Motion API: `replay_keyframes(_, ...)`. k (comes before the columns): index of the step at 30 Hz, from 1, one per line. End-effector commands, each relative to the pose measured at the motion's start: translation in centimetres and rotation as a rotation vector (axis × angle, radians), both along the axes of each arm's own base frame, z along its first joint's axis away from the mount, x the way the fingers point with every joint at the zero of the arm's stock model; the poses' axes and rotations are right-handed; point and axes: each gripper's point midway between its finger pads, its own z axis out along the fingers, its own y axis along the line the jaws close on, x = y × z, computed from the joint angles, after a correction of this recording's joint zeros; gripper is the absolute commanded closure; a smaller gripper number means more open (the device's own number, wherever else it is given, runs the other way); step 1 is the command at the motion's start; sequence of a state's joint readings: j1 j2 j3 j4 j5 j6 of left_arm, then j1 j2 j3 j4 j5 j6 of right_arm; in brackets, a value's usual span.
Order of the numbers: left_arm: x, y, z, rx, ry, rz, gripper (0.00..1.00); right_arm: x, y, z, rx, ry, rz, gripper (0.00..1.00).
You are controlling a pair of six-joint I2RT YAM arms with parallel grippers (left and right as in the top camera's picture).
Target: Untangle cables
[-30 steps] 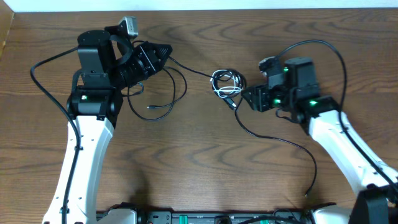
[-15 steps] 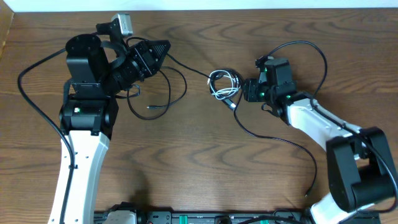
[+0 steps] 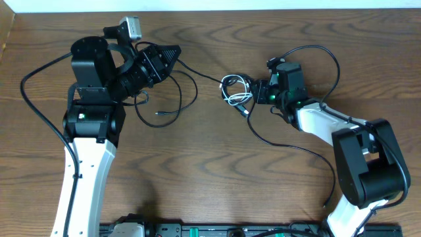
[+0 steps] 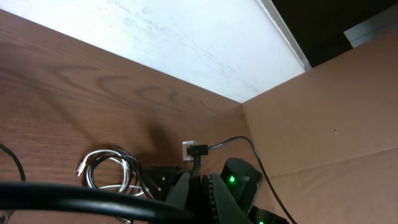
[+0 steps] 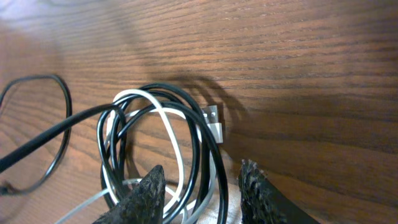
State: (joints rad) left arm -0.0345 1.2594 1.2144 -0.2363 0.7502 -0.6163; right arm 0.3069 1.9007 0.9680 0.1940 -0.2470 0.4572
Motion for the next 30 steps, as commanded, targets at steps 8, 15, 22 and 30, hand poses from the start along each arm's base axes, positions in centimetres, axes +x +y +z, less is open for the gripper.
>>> replay_keyframes(8, -0.2, -0.1, 0.7, 0.009, -0.023, -0.013, 0.93, 0.6, 0.3, -1.2, 0.044, 0.033, -0.039, 0.9)
replay_keyframes(15, -0.2, -0.1, 0.7, 0.01, -0.023, -0.013, 0.93, 1.0, 1.0, 0.5, 0.156, 0.014, 0.004, 0.99)
replay_keyframes(22, -0.2, -0.1, 0.7, 0.018, -0.03, -0.016, 0.93, 0.9, -0.6, 6.7, 0.338, -0.049, 0.121, 0.99)
replay_keyframes(30, -0.2, 0.1, -0.5, 0.056, -0.012, -0.019, 0.92, -2.8, -1.7, 20.0, 0.522, -0.327, 0.438, 0.99)
